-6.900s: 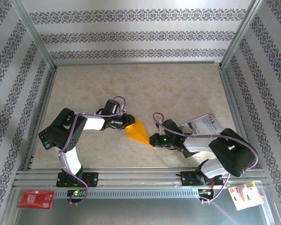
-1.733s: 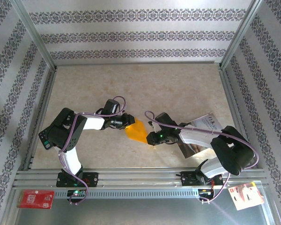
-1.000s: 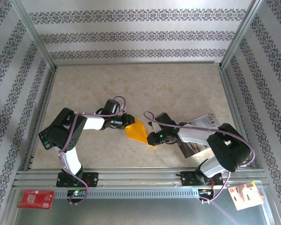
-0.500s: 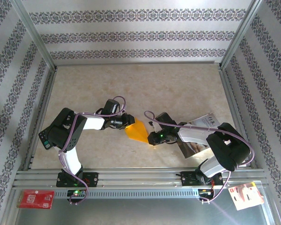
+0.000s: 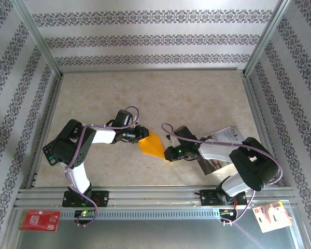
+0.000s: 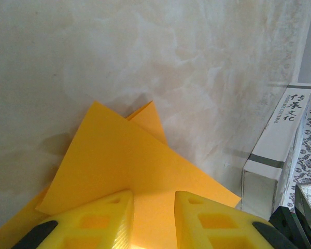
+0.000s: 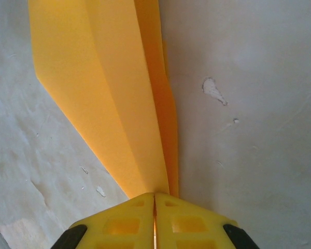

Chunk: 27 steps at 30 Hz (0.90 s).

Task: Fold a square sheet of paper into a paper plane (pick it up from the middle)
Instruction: Fourth fold the wing at the center of the table.

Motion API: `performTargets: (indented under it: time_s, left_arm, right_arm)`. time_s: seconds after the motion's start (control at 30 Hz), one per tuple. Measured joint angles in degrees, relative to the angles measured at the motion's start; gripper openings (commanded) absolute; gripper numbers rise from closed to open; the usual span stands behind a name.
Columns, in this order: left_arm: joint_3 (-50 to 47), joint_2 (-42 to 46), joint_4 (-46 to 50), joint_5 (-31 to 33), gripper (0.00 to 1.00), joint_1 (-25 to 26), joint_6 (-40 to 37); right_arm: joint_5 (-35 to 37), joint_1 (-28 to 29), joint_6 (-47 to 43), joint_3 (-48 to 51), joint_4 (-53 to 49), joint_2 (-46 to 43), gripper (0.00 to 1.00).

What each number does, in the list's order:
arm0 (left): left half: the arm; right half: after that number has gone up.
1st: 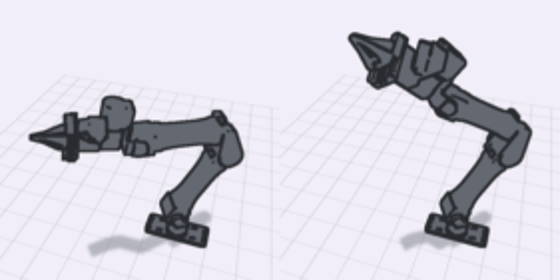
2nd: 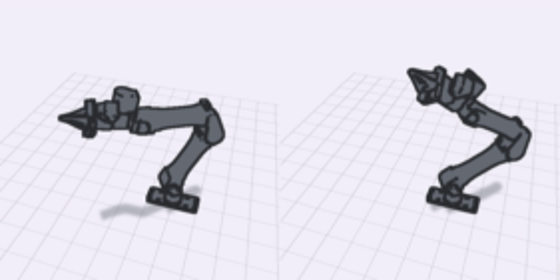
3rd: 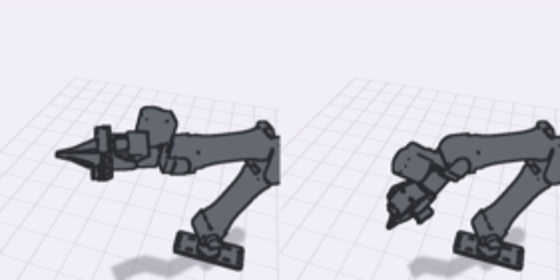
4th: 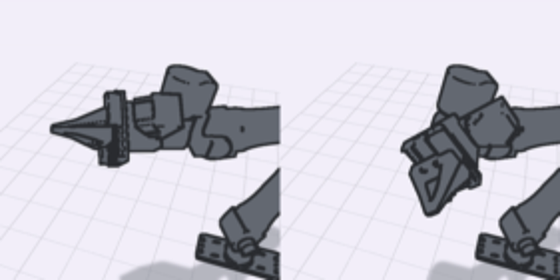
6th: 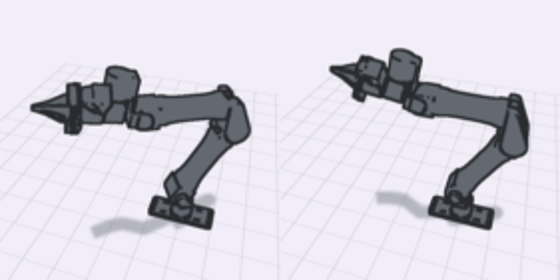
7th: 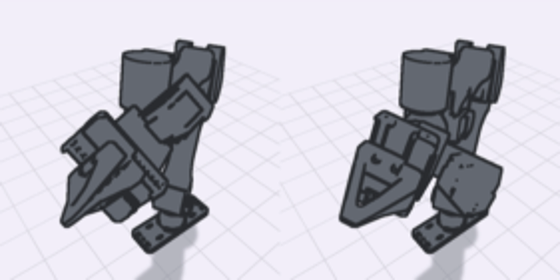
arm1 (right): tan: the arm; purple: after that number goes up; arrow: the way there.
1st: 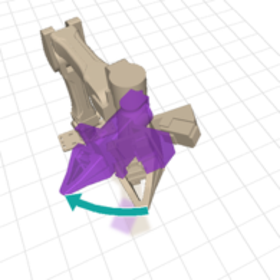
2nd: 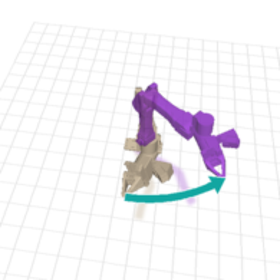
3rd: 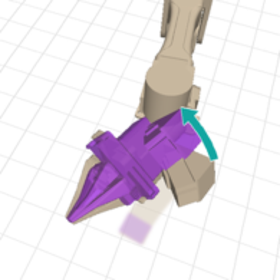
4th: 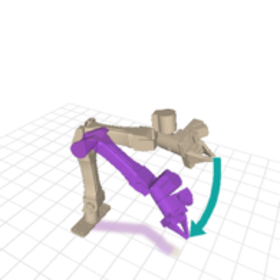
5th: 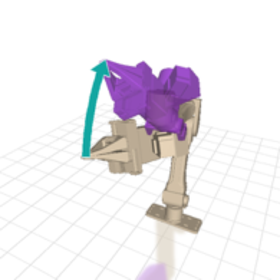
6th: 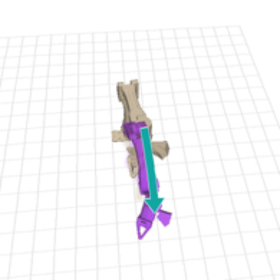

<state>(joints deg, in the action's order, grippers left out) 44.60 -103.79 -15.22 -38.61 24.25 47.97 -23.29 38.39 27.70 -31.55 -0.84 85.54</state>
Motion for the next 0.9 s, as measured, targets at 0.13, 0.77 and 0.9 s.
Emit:
performTargets:
  time_s: [0.13, 0.77, 0.9]
  left_arm:
    - [0.02, 0.00, 0.17, 0.00, 0.27, 0.00, -0.20]
    - [0.42, -0.04, 1.09, -0.17, 0.27, 0.00, -1.22]
    - [0.48, -0.04, 1.25, -0.17, 0.27, 0.00, -1.36]
  right_arm:
    - [0.26, 0.00, 1.09, 0.87, 0.63, -0.70, 0.09]
    - [2.45, 0.76, 4.31, 4.46, -1.44, -6.14, 0.08]
    - [2.49, 0.74, 4.33, 4.48, -5.03, -8.55, 0.08]
